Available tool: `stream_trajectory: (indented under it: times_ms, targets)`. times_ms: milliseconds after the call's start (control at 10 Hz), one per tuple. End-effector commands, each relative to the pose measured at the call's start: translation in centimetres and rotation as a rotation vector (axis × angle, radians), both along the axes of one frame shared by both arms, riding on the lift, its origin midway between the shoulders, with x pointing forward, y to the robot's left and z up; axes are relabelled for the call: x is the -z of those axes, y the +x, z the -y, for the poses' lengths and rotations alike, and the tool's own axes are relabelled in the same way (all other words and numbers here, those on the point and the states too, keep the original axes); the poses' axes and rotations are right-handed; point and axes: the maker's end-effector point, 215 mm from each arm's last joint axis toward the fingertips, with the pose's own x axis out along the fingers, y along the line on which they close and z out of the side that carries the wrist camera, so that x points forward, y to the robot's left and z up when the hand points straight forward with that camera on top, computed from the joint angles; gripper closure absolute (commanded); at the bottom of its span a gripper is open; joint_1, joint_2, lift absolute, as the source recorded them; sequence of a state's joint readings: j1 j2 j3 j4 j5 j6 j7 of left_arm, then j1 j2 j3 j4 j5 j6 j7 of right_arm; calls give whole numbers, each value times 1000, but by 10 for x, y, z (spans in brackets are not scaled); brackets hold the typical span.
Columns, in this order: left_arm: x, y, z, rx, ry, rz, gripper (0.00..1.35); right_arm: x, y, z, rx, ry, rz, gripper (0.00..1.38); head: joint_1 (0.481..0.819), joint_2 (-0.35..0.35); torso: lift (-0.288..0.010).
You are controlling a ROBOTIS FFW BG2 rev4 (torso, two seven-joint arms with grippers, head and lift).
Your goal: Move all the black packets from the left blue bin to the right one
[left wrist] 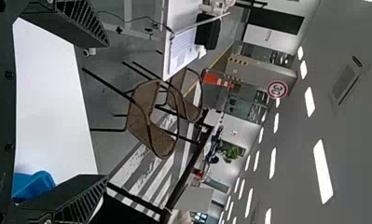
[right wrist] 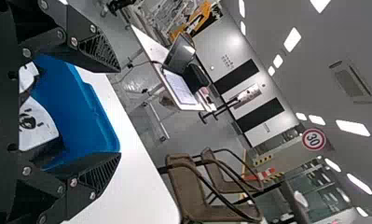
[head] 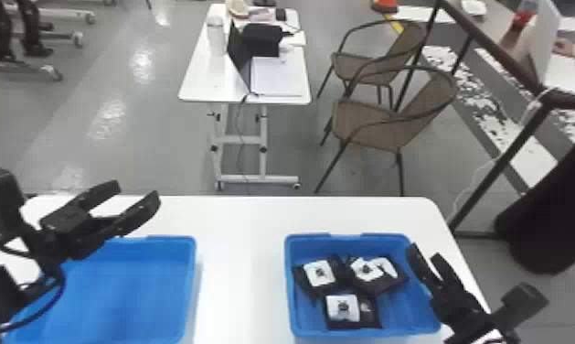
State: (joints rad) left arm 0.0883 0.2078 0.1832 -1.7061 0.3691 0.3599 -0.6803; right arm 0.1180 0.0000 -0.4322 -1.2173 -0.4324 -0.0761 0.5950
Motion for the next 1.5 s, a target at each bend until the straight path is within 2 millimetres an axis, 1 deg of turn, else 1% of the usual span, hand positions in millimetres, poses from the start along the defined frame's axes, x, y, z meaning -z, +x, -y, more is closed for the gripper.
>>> stream_trajectory:
  times_ms: [0,100,200,300,400,500,600,700,800,900,1000,1200,1300,1400]
  targets:
    - [-7,-10,-16,-36,36,62,-2,-42,-24,11,-20,-185,61,199,695,-137,0]
    - [-7,-21,-21,-45,131,88,116,-60,-41,6,-55,-310,96,200,695,-141,0]
    - [-9,-35,-18,-48,213,144,318,-72,-56,-3,-93,-414,136,202,695,-137,0]
    - [-9,-53,-19,-111,264,204,338,-83,-70,-7,-99,-491,183,205,695,-132,0]
    - [9,-77,-26,-213,286,177,343,-81,-91,-3,-68,-515,185,219,695,-125,0]
    - [29,-101,-35,-296,279,126,335,-72,-113,0,-59,-524,166,228,695,-120,0]
    - [44,-120,-40,-310,275,87,243,-60,-136,2,-60,-536,138,236,695,-121,0]
    - [49,-129,-40,-293,295,73,50,-53,-152,3,-53,-535,127,242,695,-131,0]
    - [45,-133,-39,-280,327,96,88,-52,-158,5,-47,-535,128,245,695,-135,0]
    - [47,-135,-37,-288,332,89,160,-53,-159,7,-37,-528,132,245,695,-141,0]
    - [47,-133,-31,-277,331,89,183,-53,-158,6,-41,-531,133,245,695,-146,0]
    - [49,-131,-25,-253,337,85,182,-47,-160,6,-31,-500,123,245,695,-167,0]
    - [52,-132,-27,-256,329,73,182,-40,-157,4,-37,-476,101,245,695,-170,0]
    - [50,-131,-28,-252,333,79,182,-39,-154,0,-43,-465,98,240,695,-170,0]
